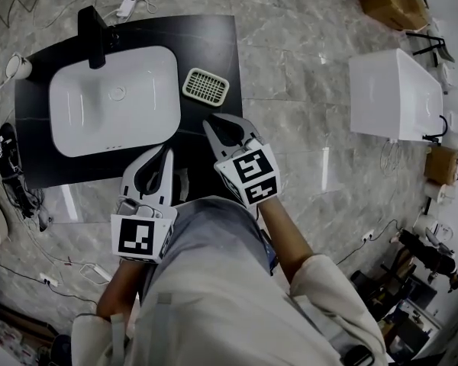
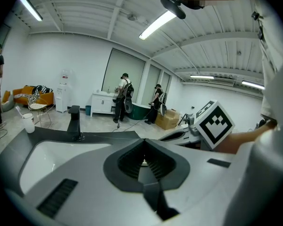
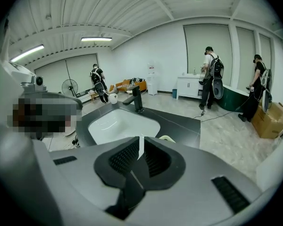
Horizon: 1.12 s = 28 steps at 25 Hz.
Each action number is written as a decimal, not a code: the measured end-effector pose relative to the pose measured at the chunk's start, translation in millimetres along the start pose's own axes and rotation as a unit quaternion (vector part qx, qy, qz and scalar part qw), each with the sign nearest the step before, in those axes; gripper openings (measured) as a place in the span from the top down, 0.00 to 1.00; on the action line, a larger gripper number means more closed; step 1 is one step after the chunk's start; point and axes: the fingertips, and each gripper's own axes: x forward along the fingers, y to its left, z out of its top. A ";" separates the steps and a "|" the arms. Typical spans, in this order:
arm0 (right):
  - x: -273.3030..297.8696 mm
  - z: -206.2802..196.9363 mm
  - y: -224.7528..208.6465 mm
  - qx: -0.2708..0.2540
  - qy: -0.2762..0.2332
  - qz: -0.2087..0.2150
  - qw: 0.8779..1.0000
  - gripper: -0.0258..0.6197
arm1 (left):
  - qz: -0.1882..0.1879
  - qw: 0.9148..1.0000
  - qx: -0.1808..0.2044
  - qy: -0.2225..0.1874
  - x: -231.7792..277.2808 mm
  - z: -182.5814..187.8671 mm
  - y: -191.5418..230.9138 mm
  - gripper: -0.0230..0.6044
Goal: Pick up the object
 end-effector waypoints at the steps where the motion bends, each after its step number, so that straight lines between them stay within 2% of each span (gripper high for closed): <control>1: 2.5 -1.1 -2.1 -0.001 0.001 -0.001 1.000 0.93 | 0.000 1.000 -0.001 0.000 0.8 0.2 -0.5 0.96; 8: 23.2 -12.9 -15.1 -0.005 0.019 0.001 1.000 0.93 | 0.007 1.000 -0.006 0.000 6.1 0.4 0.1 0.96; 28: 76.3 -56.8 -32.9 -0.038 0.096 0.029 0.994 0.82 | 0.042 0.999 -0.028 0.014 8.4 -10.8 2.8 0.96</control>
